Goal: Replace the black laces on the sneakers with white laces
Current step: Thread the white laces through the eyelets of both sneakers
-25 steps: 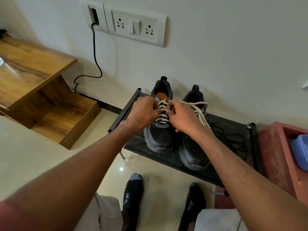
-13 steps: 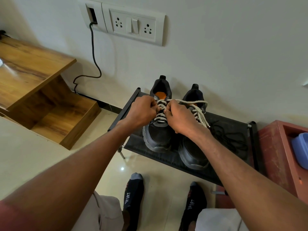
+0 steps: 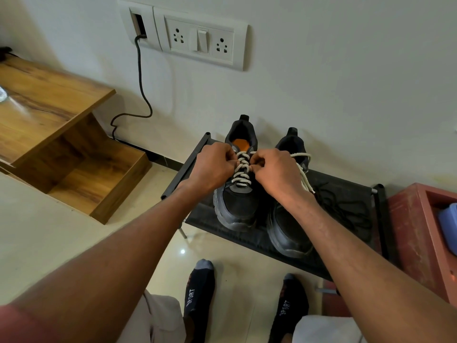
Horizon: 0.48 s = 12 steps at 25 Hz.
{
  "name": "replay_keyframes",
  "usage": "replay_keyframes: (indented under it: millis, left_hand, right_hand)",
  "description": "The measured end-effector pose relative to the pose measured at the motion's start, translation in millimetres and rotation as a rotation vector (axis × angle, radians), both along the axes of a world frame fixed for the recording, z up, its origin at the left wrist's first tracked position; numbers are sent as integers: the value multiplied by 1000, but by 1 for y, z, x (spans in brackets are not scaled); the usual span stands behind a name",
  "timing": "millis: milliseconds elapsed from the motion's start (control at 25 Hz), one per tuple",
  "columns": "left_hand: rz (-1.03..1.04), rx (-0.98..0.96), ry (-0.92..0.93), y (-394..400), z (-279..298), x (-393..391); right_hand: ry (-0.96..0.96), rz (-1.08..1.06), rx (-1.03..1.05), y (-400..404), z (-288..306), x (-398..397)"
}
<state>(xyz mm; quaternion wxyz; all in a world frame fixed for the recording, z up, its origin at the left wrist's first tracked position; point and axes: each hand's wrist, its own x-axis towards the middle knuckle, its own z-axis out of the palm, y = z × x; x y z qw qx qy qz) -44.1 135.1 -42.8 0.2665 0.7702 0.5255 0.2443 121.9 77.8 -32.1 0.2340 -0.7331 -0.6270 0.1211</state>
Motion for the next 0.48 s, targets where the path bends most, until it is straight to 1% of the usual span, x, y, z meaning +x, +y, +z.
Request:
replay_keyframes:
  millis: [200, 480]
  left_hand:
    - [-29, -49, 2, 8, 1, -2]
    - [-45, -64, 27, 11, 1, -1]
  right_hand:
    - [55, -3, -9, 3, 0, 2]
    - [68, 47, 21, 2, 1, -2]
